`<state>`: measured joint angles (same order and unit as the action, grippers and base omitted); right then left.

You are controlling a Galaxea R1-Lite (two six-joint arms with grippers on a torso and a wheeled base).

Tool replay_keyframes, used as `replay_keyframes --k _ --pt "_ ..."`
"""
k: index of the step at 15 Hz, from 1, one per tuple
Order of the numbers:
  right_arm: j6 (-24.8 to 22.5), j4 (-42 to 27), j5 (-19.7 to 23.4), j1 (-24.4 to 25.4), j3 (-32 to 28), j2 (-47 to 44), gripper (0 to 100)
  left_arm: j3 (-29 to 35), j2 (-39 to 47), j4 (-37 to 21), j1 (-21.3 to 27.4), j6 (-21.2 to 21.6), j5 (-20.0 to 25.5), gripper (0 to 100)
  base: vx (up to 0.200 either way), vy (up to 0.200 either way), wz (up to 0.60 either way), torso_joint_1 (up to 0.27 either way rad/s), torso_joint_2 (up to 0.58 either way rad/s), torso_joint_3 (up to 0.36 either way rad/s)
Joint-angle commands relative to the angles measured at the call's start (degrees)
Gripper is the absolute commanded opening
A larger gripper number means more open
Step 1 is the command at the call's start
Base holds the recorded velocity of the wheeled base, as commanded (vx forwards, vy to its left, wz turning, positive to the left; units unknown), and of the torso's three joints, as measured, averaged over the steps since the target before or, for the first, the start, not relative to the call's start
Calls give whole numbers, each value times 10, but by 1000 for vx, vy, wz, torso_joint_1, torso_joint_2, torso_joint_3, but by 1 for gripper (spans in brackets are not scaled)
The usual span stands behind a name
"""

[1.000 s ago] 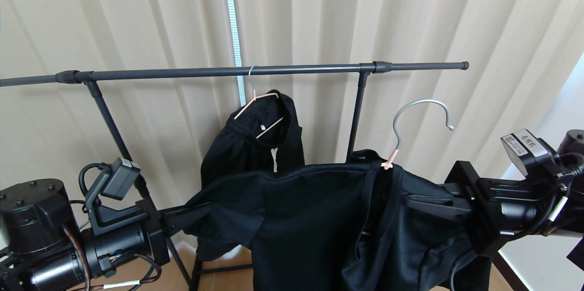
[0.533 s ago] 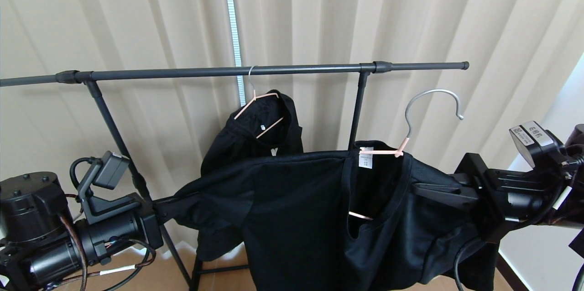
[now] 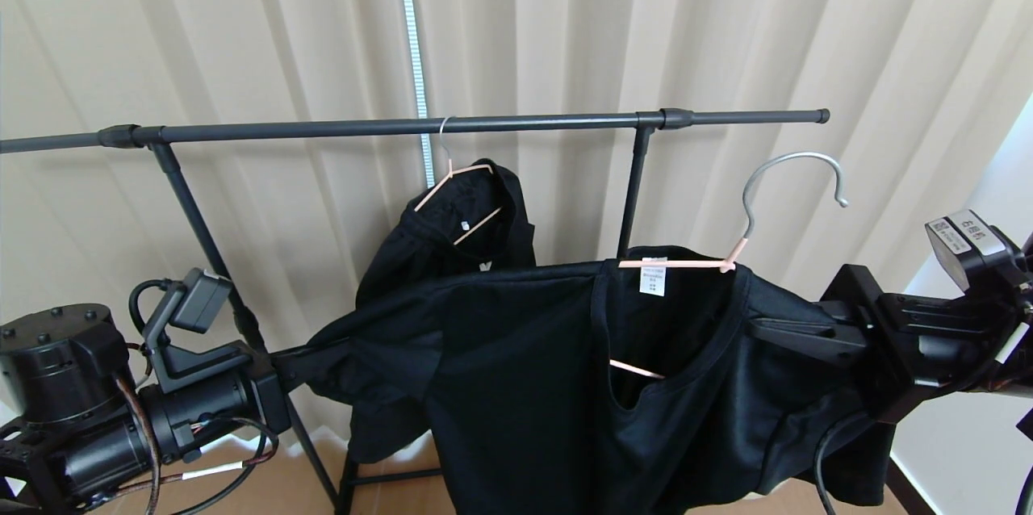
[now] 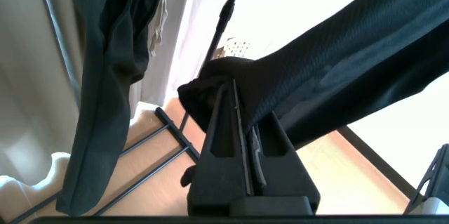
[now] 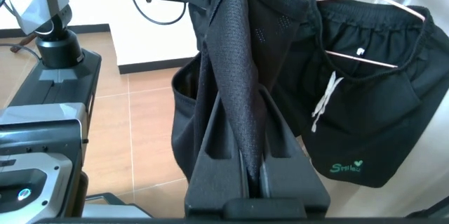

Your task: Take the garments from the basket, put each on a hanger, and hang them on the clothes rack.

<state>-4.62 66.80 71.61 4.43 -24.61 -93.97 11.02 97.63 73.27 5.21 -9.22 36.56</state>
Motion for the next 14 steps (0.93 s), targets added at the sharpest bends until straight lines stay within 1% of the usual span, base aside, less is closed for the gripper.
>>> replay_keyframes --k 1,4,8,13,14 --pt "0 0 0 -2 0 1 0 -1 2 0 0 0 0 0 0 0 0 0 0 0" --pt "0 0 0 -6 -1 -1 0 -3 2 2 0 1 0 0 0 0 0 0 0 0" --pt "0 0 0 -6 -1 -4 0 -15 4 42 3 0 0 0 0 0 0 0 0 0" --pt "0 0 0 -6 -2 -4 0 -25 3 45 6 3 1 0 0 0 0 0 0 0" --pt "0 0 0 -6 -2 -4 0 -27 3 45 6 2 1 100 0 0 0 0 0 0"
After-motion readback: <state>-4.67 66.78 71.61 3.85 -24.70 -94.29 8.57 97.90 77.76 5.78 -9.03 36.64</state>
